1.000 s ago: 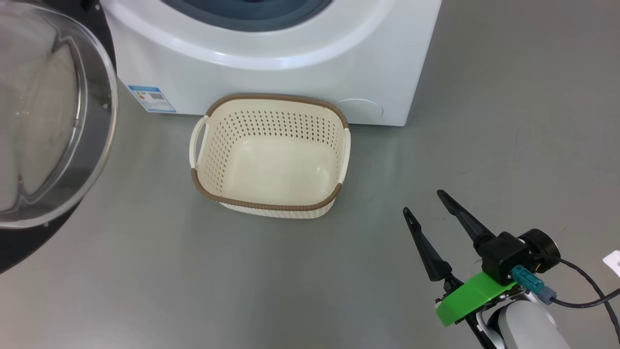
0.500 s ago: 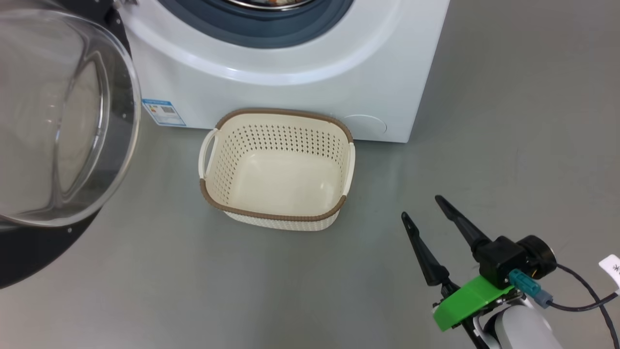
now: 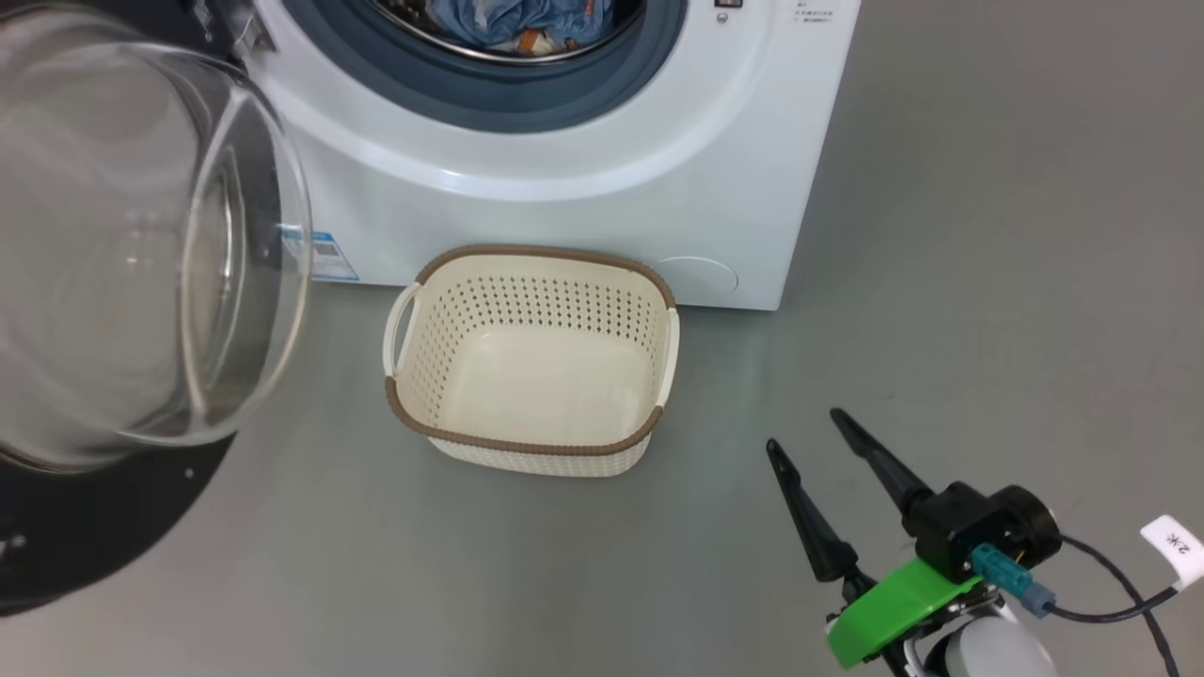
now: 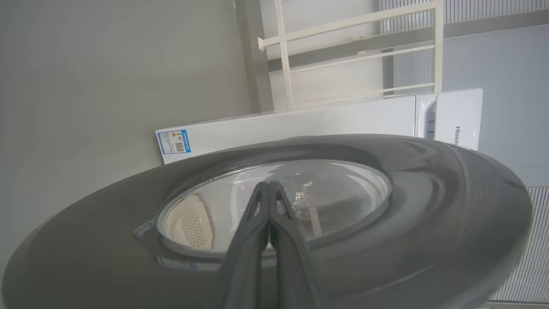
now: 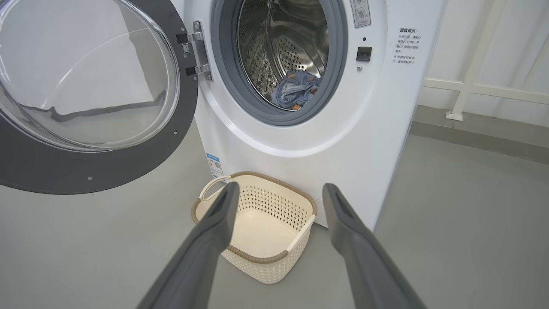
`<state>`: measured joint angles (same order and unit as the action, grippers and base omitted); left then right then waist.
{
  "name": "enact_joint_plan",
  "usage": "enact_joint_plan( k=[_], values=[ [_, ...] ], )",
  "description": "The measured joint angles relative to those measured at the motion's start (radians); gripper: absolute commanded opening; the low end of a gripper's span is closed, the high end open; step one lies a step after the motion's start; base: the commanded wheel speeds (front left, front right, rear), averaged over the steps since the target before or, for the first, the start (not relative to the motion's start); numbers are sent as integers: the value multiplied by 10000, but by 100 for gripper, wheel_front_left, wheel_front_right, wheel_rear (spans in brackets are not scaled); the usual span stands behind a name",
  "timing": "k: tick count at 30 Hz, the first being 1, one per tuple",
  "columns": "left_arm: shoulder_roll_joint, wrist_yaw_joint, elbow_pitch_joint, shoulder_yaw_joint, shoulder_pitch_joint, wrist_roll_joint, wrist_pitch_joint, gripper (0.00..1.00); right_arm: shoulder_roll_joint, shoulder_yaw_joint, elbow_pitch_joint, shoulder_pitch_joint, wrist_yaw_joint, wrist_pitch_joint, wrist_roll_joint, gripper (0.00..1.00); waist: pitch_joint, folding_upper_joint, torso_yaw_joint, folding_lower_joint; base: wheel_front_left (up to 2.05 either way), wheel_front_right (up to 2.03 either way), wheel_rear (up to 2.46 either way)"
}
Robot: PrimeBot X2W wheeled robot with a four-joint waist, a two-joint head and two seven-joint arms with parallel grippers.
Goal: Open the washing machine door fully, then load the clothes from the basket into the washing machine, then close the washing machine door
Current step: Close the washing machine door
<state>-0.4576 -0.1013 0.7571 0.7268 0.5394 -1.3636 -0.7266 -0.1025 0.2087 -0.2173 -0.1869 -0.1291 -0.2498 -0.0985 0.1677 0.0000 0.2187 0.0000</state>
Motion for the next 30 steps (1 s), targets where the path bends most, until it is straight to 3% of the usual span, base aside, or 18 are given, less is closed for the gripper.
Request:
enact_joint_plan(
  k=[6,19,30],
  values=[
    [963,322,-1511,-92,-738,-332,-491,0,92,56,-59,128,0,0,-10,100,-183,0,-135,0,0,0,0],
    [3104,1457,-4972,-677,-2152,-548,-1081,0,146,-35,-38,232,0,0,-12,100,-310,0,-578,0,0,0,0],
    [4153,1402,-5741,-1712,-2334,-884,-989,0,167,-495,44,232,0,0,2,100,-188,0,-1026,0,0,0,0]
  ],
)
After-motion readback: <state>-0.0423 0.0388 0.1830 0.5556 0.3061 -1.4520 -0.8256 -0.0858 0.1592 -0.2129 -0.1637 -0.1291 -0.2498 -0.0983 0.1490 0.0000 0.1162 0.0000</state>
